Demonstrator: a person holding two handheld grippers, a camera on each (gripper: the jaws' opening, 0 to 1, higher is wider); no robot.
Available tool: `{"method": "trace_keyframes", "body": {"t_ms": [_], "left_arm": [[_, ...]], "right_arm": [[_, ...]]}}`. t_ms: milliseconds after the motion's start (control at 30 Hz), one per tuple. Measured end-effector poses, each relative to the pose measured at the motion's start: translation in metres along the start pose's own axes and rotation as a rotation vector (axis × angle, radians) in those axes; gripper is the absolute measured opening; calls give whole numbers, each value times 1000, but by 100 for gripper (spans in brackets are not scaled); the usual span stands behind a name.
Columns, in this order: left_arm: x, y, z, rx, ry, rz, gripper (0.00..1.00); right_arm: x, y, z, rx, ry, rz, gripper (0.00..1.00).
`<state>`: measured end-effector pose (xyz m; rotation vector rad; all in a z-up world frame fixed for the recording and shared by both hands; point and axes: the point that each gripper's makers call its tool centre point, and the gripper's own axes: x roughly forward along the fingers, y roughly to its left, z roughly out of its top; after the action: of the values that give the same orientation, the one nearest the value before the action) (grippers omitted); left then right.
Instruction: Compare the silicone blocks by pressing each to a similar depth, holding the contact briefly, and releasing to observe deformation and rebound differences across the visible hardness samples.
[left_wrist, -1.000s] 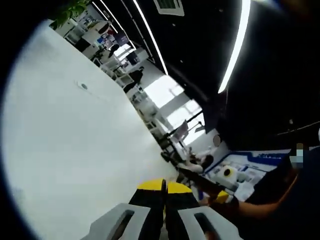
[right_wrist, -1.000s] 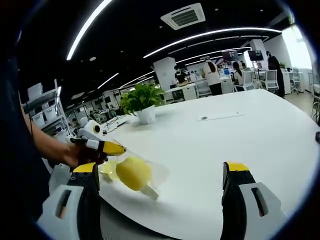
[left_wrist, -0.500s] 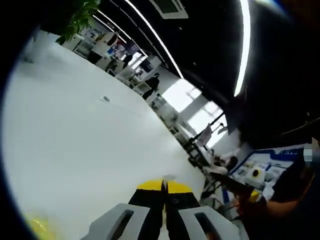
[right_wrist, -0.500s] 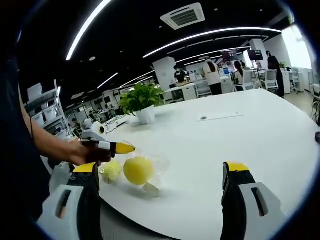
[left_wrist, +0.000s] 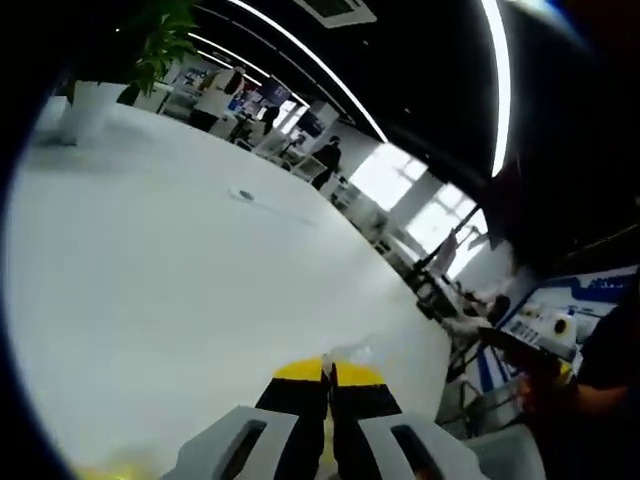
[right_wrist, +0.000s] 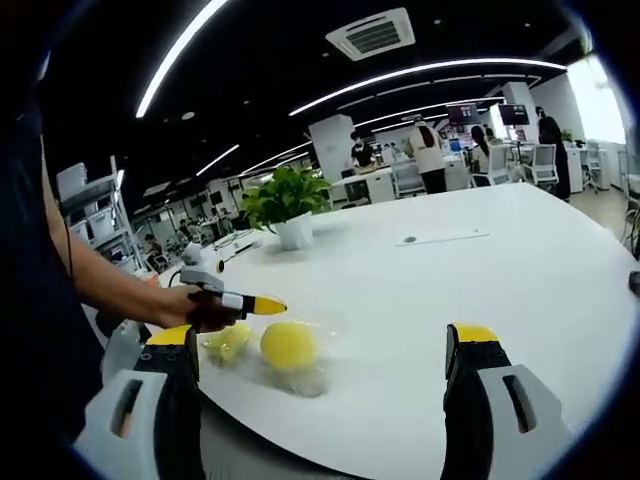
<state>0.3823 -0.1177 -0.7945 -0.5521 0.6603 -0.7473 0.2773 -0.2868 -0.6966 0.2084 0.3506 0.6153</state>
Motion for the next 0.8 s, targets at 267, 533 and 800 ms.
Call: {"method": "trace_keyframes", "body": {"t_ms": [267,533,800], "left_arm": [[13,11,-18,55,64,47,1],[17,42,-30,153,118,159,3],[20,48,-33,141,146,193,4]], "right_arm": [[-7,-5,1,12,-12,-21,96],[-10,-9,-5,25,2,-36,96],[-6,-7,-8,33,7,-29,96]]}}
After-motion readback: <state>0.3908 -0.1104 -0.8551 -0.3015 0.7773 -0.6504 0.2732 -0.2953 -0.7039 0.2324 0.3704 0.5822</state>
